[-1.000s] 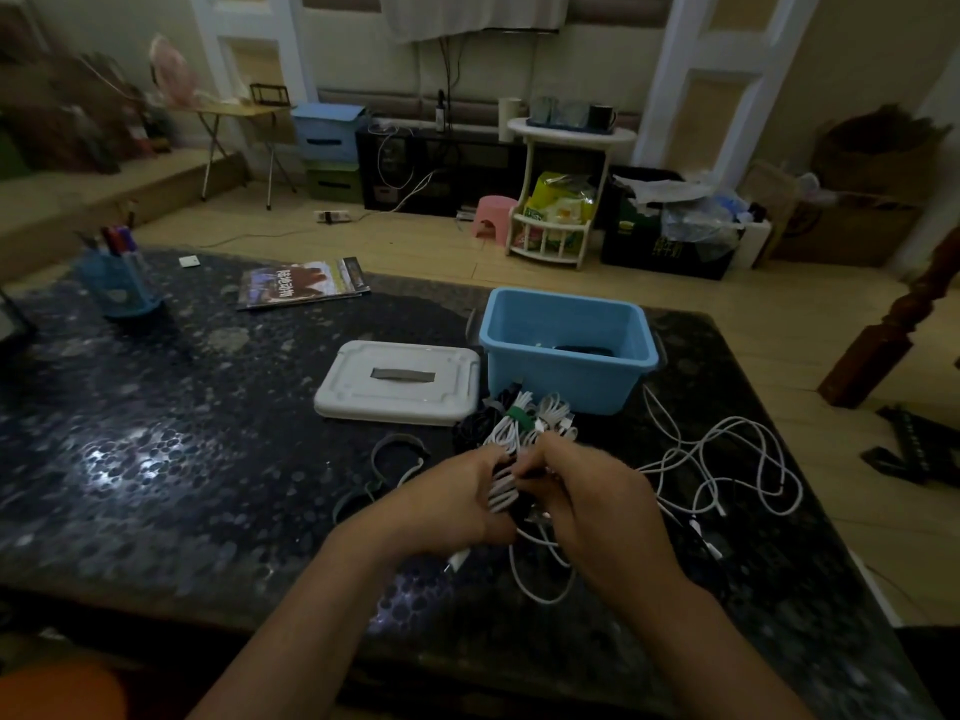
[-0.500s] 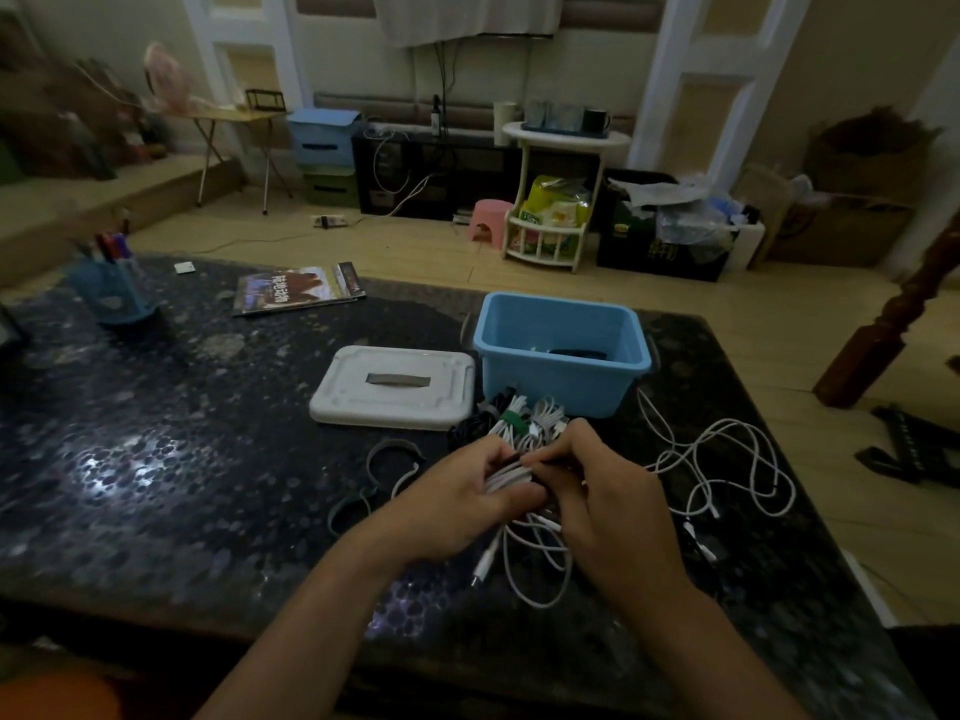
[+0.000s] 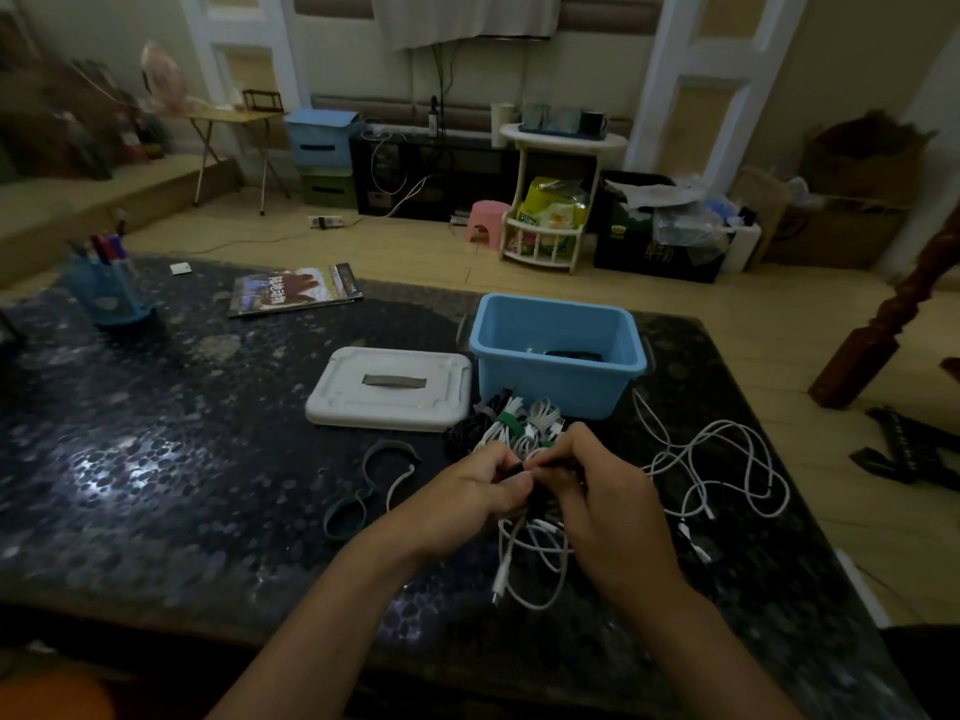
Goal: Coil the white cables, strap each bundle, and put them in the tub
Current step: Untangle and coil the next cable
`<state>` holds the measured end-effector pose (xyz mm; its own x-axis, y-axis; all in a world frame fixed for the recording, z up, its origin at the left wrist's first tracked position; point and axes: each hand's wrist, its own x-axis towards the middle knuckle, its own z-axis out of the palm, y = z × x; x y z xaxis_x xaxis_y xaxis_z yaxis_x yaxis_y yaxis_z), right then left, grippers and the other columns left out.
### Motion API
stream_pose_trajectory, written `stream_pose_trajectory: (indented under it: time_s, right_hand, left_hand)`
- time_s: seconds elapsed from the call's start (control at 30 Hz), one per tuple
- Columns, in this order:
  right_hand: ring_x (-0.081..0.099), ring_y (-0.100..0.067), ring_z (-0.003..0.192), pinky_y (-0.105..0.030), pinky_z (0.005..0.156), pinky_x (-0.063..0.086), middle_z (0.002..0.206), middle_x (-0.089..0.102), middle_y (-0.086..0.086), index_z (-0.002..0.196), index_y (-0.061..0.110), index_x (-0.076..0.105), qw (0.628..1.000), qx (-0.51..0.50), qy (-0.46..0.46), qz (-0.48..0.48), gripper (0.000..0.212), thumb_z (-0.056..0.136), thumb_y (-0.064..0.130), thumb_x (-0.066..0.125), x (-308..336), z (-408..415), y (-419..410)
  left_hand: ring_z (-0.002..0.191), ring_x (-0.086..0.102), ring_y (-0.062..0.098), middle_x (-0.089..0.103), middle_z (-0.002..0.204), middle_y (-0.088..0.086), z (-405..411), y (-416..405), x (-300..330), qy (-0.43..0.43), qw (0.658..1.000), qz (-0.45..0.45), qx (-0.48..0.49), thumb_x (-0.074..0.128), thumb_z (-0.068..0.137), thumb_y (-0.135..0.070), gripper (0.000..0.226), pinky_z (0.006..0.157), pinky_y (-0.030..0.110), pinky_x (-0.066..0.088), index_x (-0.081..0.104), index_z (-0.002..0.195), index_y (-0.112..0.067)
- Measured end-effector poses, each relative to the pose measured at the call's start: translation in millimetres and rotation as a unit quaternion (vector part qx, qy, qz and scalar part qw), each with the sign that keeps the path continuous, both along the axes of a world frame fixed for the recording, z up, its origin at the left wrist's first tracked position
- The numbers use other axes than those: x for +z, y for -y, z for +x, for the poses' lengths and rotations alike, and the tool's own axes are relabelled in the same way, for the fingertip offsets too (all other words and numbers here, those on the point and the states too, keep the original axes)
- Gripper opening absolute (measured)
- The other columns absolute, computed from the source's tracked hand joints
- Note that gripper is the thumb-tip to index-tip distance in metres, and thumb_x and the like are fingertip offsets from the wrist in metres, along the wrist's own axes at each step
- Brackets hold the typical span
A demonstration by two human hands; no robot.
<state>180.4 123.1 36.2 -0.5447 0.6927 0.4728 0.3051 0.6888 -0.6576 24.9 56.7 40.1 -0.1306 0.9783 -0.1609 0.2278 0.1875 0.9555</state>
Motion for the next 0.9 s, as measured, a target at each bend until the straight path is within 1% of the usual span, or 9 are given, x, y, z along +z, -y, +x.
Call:
stream_pose_trajectory:
  time_s: [0.1, 0.17, 0.23, 0.37, 0.5, 0.63, 0.73, 0.83, 0.9]
  right_hand:
    - [0.067, -0.001, 0.082, -0.033, 0.069, 0.057, 0.088, 0.071, 0.014, 0.089, 0.024, 0.062, 1.0, 0.006, -0.003, -0.001, 0.011, 0.092, 0.016, 0.069, -0.6, 0.1, -0.4]
    - [0.067, -0.001, 0.085, -0.032, 0.071, 0.057, 0.092, 0.071, 0.016, 0.093, 0.023, 0.066, 1.0, 0.024, -0.002, 0.006, 0.009, 0.091, 0.015, 0.069, -0.5, 1.8, 0.2]
    - [0.067, 0.0, 0.086, -0.031, 0.071, 0.056, 0.095, 0.071, 0.016, 0.093, 0.024, 0.068, 0.999, 0.034, 0.006, 0.03, 0.015, 0.09, 0.01, 0.071, -0.8, 2.5, 1.9]
    - [0.066, -0.003, 0.084, -0.031, 0.069, 0.056, 0.091, 0.07, 0.013, 0.09, 0.023, 0.068, 0.998, 0.024, -0.008, 0.055, 0.015, 0.087, 0.01, 0.062, -3.5, -0.2, 3.5]
    - [0.066, -0.008, 0.082, -0.038, 0.066, 0.056, 0.087, 0.067, 0.01, 0.086, 0.026, 0.062, 0.999, 0.026, -0.039, 0.025, 0.019, 0.086, 0.006, 0.062, -9.6, -1.3, 2.7]
    - [0.063, -0.011, 0.08, -0.042, 0.066, 0.053, 0.084, 0.062, 0.009, 0.083, 0.026, 0.058, 0.999, 0.019, -0.034, 0.022, 0.029, 0.086, -0.002, 0.068, -14.8, -2.9, 2.4]
    - [0.06, -0.015, 0.077, -0.044, 0.064, 0.051, 0.081, 0.061, 0.007, 0.082, 0.021, 0.058, 0.999, 0.003, -0.038, 0.038, 0.022, 0.086, 0.001, 0.067, -15.7, -4.4, 2.1]
    - [0.061, -0.015, 0.078, -0.043, 0.064, 0.051, 0.081, 0.062, 0.008, 0.082, 0.023, 0.059, 0.998, -0.013, -0.049, 0.041, 0.011, 0.087, 0.014, 0.065, -13.9, -6.1, 3.7]
    - [0.062, -0.012, 0.078, -0.038, 0.065, 0.052, 0.08, 0.063, 0.011, 0.083, 0.027, 0.058, 0.997, -0.023, -0.063, 0.024, 0.01, 0.088, 0.02, 0.063, -11.8, -6.4, 4.3]
  left_hand:
    - [0.054, 0.041, 0.004, 0.047, 0.068, -0.004, -1.3, 1.4, 4.1, -0.009, 1.0, 0.0, 0.007, 0.06, 0.096, -0.025, 0.015, 0.056, 0.027, 0.033, 0.051, 0.093, -0.013]
    - [0.066, 0.048, 0.012, 0.054, 0.074, -0.001, -3.2, 2.7, 6.1, -0.081, 0.997, 0.008, 0.013, 0.06, 0.084, -0.037, 0.022, 0.064, 0.038, 0.04, 0.052, 0.089, -0.017]
    - [0.076, 0.057, 0.019, 0.061, 0.082, 0.001, -2.7, 4.0, 7.2, -0.166, 0.986, 0.009, 0.009, 0.058, 0.084, -0.039, 0.016, 0.072, 0.047, 0.048, 0.05, 0.088, -0.025]
    - [0.087, 0.059, 0.03, 0.061, 0.095, 0.005, 8.3, 3.8, 7.8, -0.348, 0.936, 0.006, -0.048, 0.051, 0.096, -0.021, 0.013, 0.075, 0.046, 0.05, 0.042, 0.103, -0.027]
    - [0.088, 0.058, 0.033, 0.057, 0.095, 0.006, 14.7, 4.7, 7.9, -0.417, 0.905, 0.015, -0.08, 0.046, 0.096, -0.016, 0.023, 0.069, 0.039, 0.043, 0.039, 0.118, -0.02]
    - [0.078, 0.052, 0.024, 0.048, 0.082, -0.002, 15.8, 6.1, 7.9, -0.379, 0.919, 0.011, -0.106, 0.044, 0.097, -0.02, 0.016, 0.066, 0.035, 0.038, 0.037, 0.111, -0.021]
    - [0.075, 0.052, 0.021, 0.052, 0.079, 0.0, 18.1, 7.8, 13.4, -0.311, 0.946, -0.009, -0.087, 0.048, 0.091, -0.03, 0.028, 0.064, 0.037, 0.041, 0.043, 0.117, -0.022]
    - [0.091, 0.062, 0.02, 0.065, 0.098, 0.003, 15.6, 10.5, 15.3, -0.214, 0.975, -0.022, -0.057, 0.045, 0.082, -0.045, 0.042, 0.084, 0.048, 0.051, 0.049, 0.12, -0.029]
    - [0.103, 0.063, 0.014, 0.066, 0.113, -0.002, 13.6, 12.4, 13.9, -0.189, 0.98, -0.012, -0.06, 0.05, 0.086, -0.045, 0.041, 0.093, 0.047, 0.051, 0.051, 0.125, -0.032]
